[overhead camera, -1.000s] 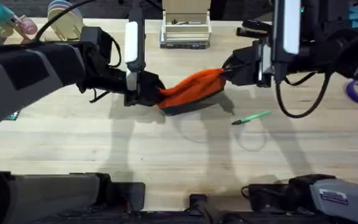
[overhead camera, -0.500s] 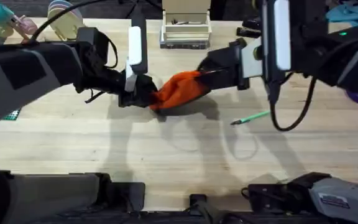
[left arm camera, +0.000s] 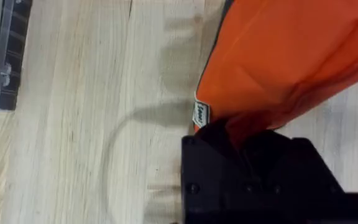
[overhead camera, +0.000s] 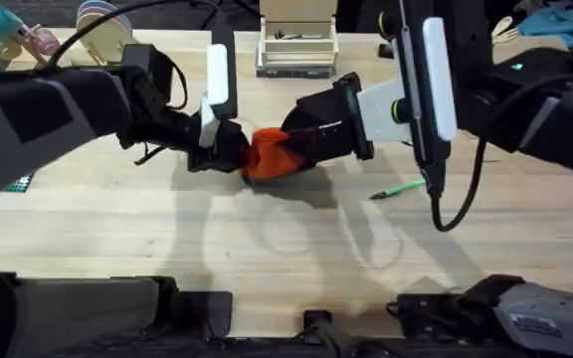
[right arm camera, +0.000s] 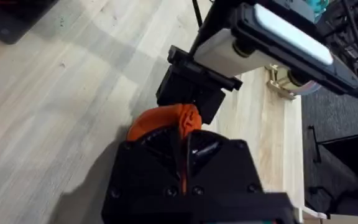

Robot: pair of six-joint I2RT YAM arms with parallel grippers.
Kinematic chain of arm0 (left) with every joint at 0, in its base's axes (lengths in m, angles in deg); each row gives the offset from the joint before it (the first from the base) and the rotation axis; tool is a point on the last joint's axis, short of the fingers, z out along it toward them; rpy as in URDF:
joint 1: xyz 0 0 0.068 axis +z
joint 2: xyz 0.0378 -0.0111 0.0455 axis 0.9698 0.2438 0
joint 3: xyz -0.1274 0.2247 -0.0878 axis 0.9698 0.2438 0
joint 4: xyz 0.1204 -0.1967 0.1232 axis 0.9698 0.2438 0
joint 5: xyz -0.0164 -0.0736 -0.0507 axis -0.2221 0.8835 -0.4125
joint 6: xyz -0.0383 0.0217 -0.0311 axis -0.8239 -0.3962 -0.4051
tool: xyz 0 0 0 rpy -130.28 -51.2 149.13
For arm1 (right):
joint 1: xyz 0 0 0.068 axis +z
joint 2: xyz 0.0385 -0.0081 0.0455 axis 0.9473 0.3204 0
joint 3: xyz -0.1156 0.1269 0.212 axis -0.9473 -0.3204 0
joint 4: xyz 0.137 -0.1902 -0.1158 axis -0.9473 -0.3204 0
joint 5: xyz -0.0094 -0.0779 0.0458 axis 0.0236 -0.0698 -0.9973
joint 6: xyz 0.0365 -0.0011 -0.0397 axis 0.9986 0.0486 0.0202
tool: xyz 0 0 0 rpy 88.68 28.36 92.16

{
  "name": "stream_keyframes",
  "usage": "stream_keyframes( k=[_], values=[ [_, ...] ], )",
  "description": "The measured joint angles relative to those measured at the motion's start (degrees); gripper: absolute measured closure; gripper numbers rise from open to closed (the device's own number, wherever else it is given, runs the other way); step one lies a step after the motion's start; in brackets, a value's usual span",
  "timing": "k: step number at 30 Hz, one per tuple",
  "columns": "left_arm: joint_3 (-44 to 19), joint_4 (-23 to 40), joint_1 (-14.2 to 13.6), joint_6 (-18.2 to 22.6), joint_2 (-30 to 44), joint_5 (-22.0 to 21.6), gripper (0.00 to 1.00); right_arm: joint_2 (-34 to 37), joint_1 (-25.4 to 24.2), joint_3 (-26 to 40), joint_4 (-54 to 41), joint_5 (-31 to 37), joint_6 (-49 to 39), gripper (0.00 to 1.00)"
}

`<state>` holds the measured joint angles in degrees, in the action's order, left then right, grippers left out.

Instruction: Unzip the bag, pick up the pens from the table one at a time and place them inside, then zip the bag closed.

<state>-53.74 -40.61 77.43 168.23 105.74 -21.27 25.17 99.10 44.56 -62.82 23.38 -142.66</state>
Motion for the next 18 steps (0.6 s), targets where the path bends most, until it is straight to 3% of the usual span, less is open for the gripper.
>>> stream_keyframes(
  k=[4,5,8,11,13,18],
  values=[
    [0.0,-0.1,0.0,0.0,0.0,0.0,0.959,-0.1,-0.6,0.0,0.0,0.0,0.0,0.968],
    [0.0,-0.1,0.0,0.0,0.0,0.0,0.959,-0.3,-0.9,0.0,-0.1,0.0,0.2,0.909],
    [0.0,-0.4,-0.1,0.0,0.0,1.1,0.959,-2.0,-2.0,0.0,0.8,-0.9,0.0,0.471],
    [0.0,-0.6,-1.0,0.0,0.0,5.5,0.959,-4.7,-2.9,0.0,0.8,-1.8,0.0,0.065],
    [0.0,-0.6,-2.3,0.0,0.0,6.0,0.958,-6.5,-4.0,0.0,0.8,-2.2,-0.4,0.010],
    [0.0,-0.6,-1.9,0.0,0.0,6.1,0.958,-10.7,-7.7,0.0,0.1,-2.6,-0.5,0.005]
  ],
)
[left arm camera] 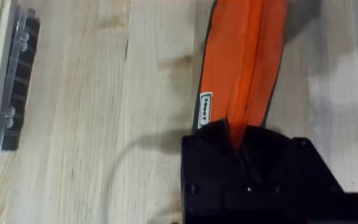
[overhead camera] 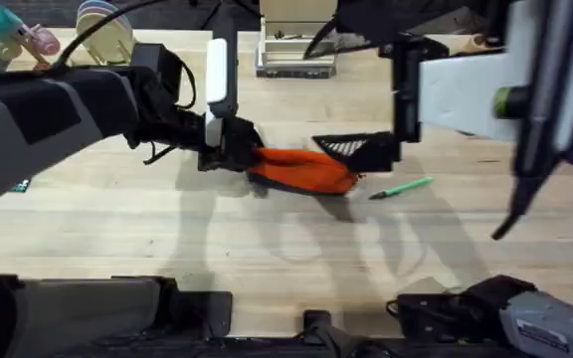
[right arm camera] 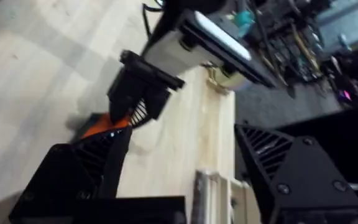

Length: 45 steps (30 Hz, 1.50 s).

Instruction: Unzip the bag, pick up the pens from the table one at a time and place them inside, then zip the bag closed.

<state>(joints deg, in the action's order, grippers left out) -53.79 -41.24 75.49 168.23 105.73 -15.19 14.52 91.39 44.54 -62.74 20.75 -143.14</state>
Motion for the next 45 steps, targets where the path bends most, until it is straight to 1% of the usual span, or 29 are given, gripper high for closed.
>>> stream_keyframes(
  k=[7,13,17,21,26,33,38,45],
  values=[
    [0.0,0.0,0.0,0.0,0.0,0.0,0.958,-6.4,-7.7,0.0,-5.2,-0.3,-0.2,0.004],
    [0.0,0.0,0.0,0.0,0.0,0.0,0.958,-10.4,-15.1,0.0,-14.4,-0.4,-0.4,0.004],
    [0.0,0.0,0.0,0.0,0.0,0.0,0.958,-12.2,-19.1,0.0,-19.7,-0.3,-0.4,0.003],
    [0.0,0.0,0.0,0.0,0.0,0.0,0.958,-14.1,-22.0,0.0,-25.2,-0.4,-0.4,0.005],
    [0.0,0.0,0.0,0.0,0.0,0.0,0.958,-16.3,-24.0,0.0,-32.4,-0.3,-0.4,0.006],
    [0.0,0.0,0.0,0.0,0.0,0.0,0.958,-17.2,-24.3,0.0,-41.8,2.0,-0.4,0.005],
    [0.0,0.0,0.0,0.0,0.0,0.0,0.958,-17.2,-24.3,0.0,-44.7,3.7,-0.4,0.005],
    [0.0,0.0,0.0,0.0,0.0,0.0,0.958,-17.2,-24.3,0.0,-45.7,8.8,-0.4,0.004]
  ],
)
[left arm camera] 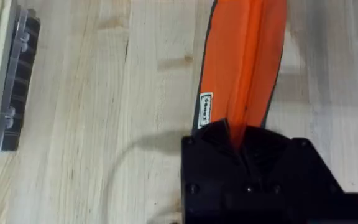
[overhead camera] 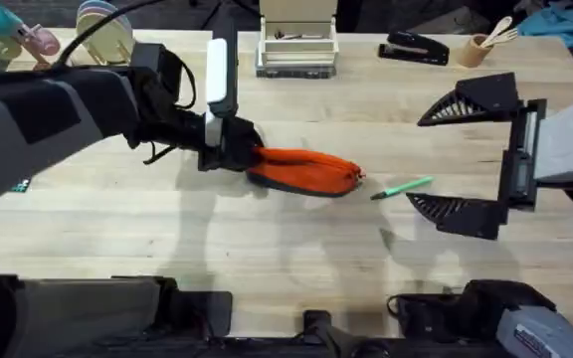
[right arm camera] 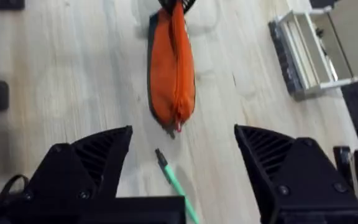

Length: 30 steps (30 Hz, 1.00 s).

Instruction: Unzip the bag, pick up the pens from the table one at a time and place them inside, then zip the bag closed.

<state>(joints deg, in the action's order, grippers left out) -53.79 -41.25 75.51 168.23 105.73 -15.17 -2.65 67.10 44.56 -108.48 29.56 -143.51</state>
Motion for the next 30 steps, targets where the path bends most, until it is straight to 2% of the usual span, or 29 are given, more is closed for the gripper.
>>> stream_keyframes(
  k=[7,13,20,21,30],
  values=[
    [0.0,0.0,0.0,0.0,0.0,0.0,0.958,0.3,0.0,0.0,-0.7,3.1,0.0,0.004],
    [0.0,0.0,0.0,0.0,0.0,0.0,0.958,3.7,0.0,0.0,-0.7,3.4,0.0,0.004],
    [0.0,0.0,0.0,0.0,0.0,0.0,0.958,10.0,0.1,0.0,0.2,3.4,0.0,0.004],
    [0.0,0.0,0.0,0.0,0.0,0.0,0.958,13.4,0.8,0.0,1.3,3.4,0.0,0.004],
    [0.0,0.0,0.0,0.0,0.0,0.0,0.959,23.4,5.4,0.0,6.4,3.4,0.0,0.005]
  ],
)
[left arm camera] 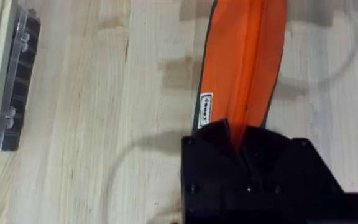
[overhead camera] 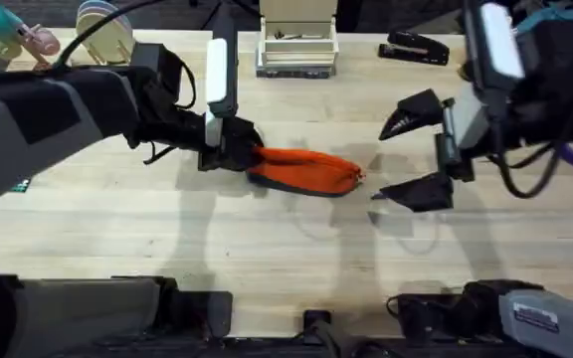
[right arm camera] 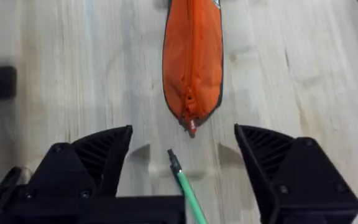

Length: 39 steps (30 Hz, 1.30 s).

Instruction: Unzip the bag, pick up the pens from the table one at a time and place them inside, then zip the bag closed.

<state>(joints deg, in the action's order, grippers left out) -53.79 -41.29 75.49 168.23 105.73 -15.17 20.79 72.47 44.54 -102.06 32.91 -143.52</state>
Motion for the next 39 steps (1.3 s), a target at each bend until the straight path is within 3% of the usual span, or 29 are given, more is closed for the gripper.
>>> stream_keyframes(
  k=[14,25,34,39],
  values=[
    [0.0,0.0,0.0,0.0,0.0,0.0,0.959,13.4,3.2,0.0,5.5,0.0,0.0,0.004],
    [0.0,0.0,0.0,0.0,0.0,0.0,0.958,17.9,3.2,0.0,8.5,0.0,0.0,0.006],
    [0.0,0.0,0.0,0.0,0.0,0.0,0.959,18.1,3.7,0.0,9.4,0.0,0.0,0.193],
    [0.0,0.0,0.0,0.0,0.0,0.0,0.959,18.1,3.9,0.0,9.6,-0.4,0.0,0.408]
  ],
)
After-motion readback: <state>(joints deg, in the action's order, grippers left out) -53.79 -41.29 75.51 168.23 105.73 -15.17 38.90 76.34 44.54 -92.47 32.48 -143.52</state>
